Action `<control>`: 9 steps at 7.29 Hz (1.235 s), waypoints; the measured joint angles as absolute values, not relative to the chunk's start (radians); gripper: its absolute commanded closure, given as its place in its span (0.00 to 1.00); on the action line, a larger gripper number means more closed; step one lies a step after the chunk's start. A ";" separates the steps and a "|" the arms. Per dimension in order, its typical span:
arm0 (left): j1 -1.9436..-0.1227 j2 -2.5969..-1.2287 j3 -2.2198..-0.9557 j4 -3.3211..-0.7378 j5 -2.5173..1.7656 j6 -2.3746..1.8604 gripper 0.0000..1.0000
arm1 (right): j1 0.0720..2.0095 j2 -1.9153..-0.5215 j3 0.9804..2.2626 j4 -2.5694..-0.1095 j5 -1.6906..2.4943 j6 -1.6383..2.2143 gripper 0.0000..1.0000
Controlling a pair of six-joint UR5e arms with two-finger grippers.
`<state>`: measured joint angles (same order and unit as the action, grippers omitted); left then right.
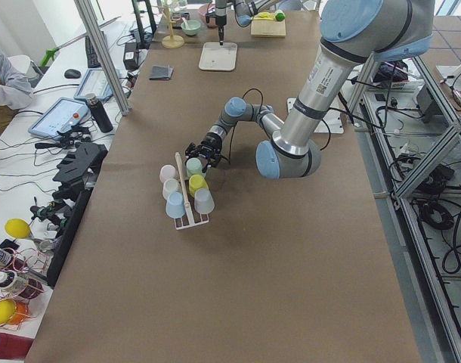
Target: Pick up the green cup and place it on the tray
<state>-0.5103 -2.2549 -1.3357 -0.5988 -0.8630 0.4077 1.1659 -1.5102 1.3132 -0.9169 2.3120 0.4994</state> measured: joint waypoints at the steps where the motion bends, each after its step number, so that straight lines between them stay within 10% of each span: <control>1: -0.512 -2.255 -1.331 -0.599 -0.855 0.402 0.16 | 1.166 -1.511 1.314 -0.919 2.312 0.498 0.55; 3: -0.517 -2.255 -1.324 -0.598 -0.841 0.389 0.16 | 1.166 -1.512 1.313 -0.920 2.312 0.498 0.58; 6: -0.518 -2.255 -1.317 -0.596 -0.832 0.387 0.74 | 1.166 -1.519 1.313 -0.920 2.313 0.496 0.96; 9: -0.517 -2.259 -1.335 -0.562 -0.834 0.389 0.75 | 1.167 -1.520 1.316 -0.925 2.319 0.490 1.00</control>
<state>-0.5167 -2.2589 -1.3354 -0.5620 -0.8337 0.3885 1.1671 -1.5202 1.3161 -0.9245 2.3191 0.4902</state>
